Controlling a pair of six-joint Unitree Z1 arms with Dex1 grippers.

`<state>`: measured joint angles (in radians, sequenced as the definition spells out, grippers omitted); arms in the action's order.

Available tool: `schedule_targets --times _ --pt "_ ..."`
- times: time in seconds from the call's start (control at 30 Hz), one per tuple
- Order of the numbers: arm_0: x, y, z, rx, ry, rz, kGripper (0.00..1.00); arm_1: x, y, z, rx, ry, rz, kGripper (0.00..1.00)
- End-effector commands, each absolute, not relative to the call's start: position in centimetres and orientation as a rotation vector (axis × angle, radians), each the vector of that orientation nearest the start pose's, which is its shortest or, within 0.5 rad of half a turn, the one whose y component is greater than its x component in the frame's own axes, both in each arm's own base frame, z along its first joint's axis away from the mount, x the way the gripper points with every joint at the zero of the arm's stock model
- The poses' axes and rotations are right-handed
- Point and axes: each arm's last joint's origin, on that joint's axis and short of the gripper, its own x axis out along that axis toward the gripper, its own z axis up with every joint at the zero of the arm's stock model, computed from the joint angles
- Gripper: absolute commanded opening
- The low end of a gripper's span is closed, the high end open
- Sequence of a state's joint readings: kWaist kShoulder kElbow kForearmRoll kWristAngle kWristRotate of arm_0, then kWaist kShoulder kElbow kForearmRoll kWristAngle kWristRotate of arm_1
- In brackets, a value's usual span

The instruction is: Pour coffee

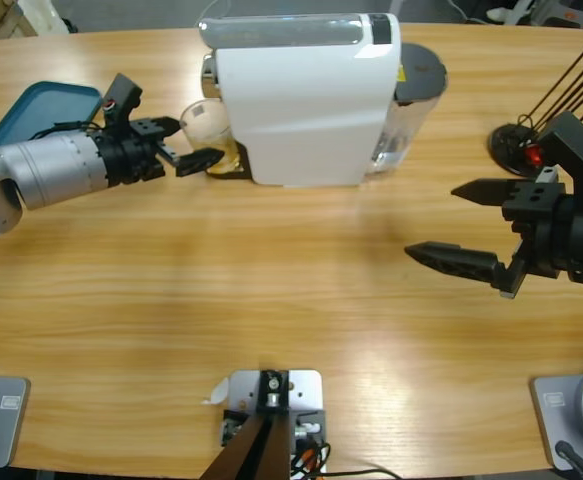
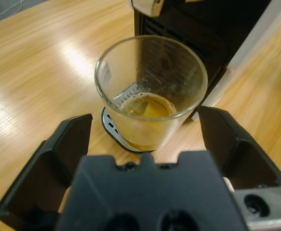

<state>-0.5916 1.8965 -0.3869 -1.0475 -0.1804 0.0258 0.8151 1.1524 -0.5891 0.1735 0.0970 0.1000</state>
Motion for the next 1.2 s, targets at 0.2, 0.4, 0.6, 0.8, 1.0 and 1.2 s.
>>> schedule_targets --times 0.2,0.4,0.6,0.8,1.0,1.2 --pt "25.0 -17.7 15.5 0.111 0.476 -0.777 0.941 10.9 12.2 26.7 -0.187 0.811 0.832 1.000" --pt "25.5 -18.1 15.5 0.107 0.472 -0.780 0.941 10.9 12.2 26.7 -0.187 0.811 0.832 1.000" --pt "25.6 -18.2 15.2 0.106 0.485 -0.790 0.698 10.9 12.2 26.7 -0.186 0.809 0.832 1.000" --pt "25.6 -18.3 14.9 0.102 0.494 -0.801 0.430 10.9 12.2 26.7 -0.186 0.809 0.832 1.000" --pt "25.6 -18.3 14.8 0.102 0.499 -0.805 0.434 10.9 12.2 26.7 -0.186 0.811 0.832 1.000" --pt "24.8 -16.5 15.4 0.096 0.504 -0.765 0.434 10.9 12.2 26.7 -0.185 0.808 0.834 1.000"
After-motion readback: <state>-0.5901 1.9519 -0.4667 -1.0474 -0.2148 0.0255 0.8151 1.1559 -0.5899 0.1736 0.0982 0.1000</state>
